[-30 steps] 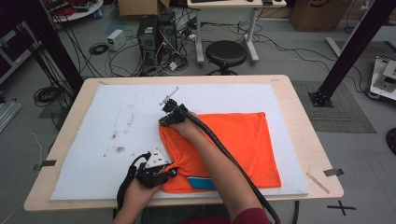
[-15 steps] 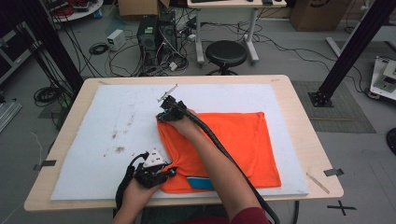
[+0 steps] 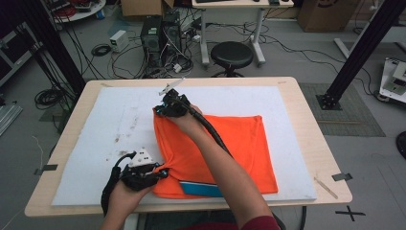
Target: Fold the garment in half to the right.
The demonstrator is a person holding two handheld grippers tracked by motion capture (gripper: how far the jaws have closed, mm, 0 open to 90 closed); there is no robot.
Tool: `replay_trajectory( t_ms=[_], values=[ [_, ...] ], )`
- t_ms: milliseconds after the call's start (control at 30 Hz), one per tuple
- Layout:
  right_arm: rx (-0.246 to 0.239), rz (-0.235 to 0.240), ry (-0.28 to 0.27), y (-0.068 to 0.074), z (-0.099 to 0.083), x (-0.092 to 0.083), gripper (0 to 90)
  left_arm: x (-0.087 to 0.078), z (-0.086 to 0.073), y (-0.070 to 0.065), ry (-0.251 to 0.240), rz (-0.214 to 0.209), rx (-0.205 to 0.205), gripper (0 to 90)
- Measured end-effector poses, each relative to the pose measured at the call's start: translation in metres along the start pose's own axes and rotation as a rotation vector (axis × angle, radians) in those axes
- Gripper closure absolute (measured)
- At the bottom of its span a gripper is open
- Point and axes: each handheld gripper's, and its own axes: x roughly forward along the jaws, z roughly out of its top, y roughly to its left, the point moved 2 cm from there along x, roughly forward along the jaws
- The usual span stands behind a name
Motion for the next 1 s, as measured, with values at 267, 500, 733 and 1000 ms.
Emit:
replay_trajectory(
  t_ms=[267, 500, 733, 1000],
  values=[
    [-0.010, -0.005, -0.029, -0.006, -0.001, -0.029, 87.2, 0.002, 0.015, -0.011, -0.065, -0.068, 0.007, 79.6],
    [-0.014, -0.023, -0.056, -0.016, -0.011, -0.062, 87.2, 0.012, 0.031, -0.024, -0.078, -0.113, 0.021, 79.7],
    [-0.005, -0.052, -0.090, -0.026, -0.021, -0.095, 87.1, 0.024, 0.055, -0.041, -0.090, -0.157, 0.053, 79.5],
    [0.036, -0.086, -0.132, -0.044, -0.041, -0.127, 87.0, 0.042, 0.074, -0.051, -0.088, -0.203, 0.061, 79.4]
  ],
)
